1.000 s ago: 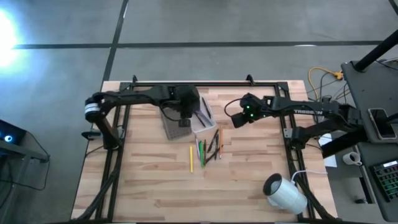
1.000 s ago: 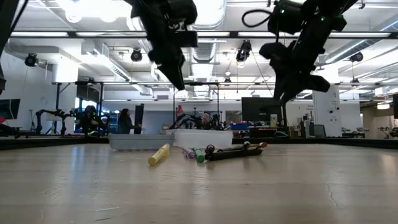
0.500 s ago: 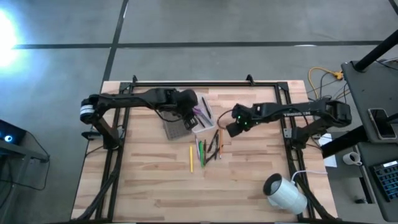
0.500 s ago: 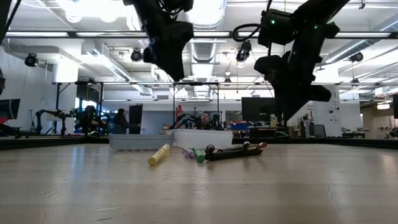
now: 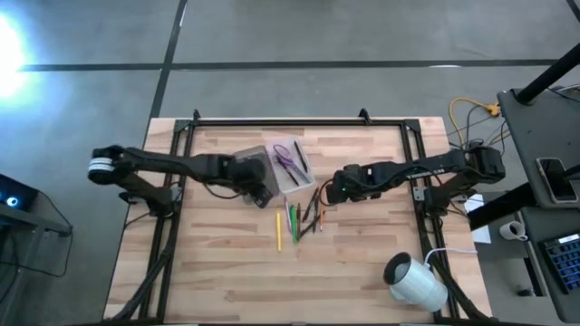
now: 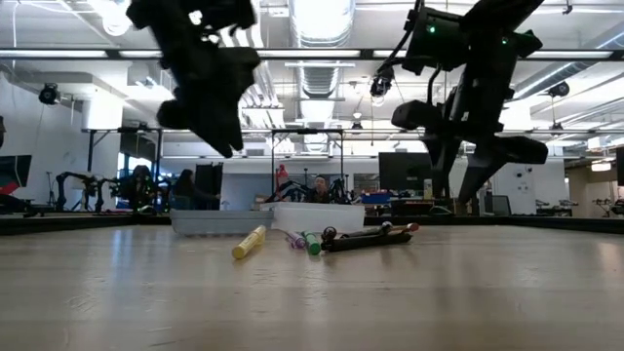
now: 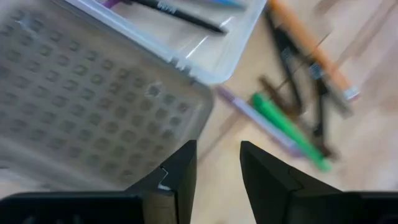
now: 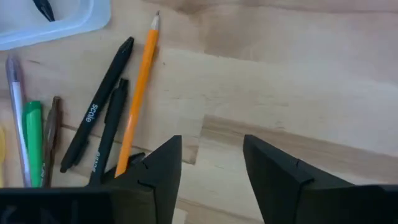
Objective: Pick & place school supplies into a supply box
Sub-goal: Put the orange pencil into the supply box
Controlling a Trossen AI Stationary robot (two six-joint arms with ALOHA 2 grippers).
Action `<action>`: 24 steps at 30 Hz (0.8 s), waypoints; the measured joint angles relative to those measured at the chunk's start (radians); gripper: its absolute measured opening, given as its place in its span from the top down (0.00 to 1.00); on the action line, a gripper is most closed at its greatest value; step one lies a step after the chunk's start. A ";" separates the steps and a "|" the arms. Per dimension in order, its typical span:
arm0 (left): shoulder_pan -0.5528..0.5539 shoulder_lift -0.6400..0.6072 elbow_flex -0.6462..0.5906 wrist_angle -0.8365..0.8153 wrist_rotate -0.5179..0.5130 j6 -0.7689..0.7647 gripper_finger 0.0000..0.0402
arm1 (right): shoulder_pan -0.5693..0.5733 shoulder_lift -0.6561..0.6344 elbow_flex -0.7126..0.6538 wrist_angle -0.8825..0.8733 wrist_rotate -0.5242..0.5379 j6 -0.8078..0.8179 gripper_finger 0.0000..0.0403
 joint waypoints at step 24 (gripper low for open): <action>-0.013 -0.407 -0.359 0.237 -0.008 -0.189 0.73 | 0.043 0.327 0.360 -0.176 -0.035 -0.071 0.57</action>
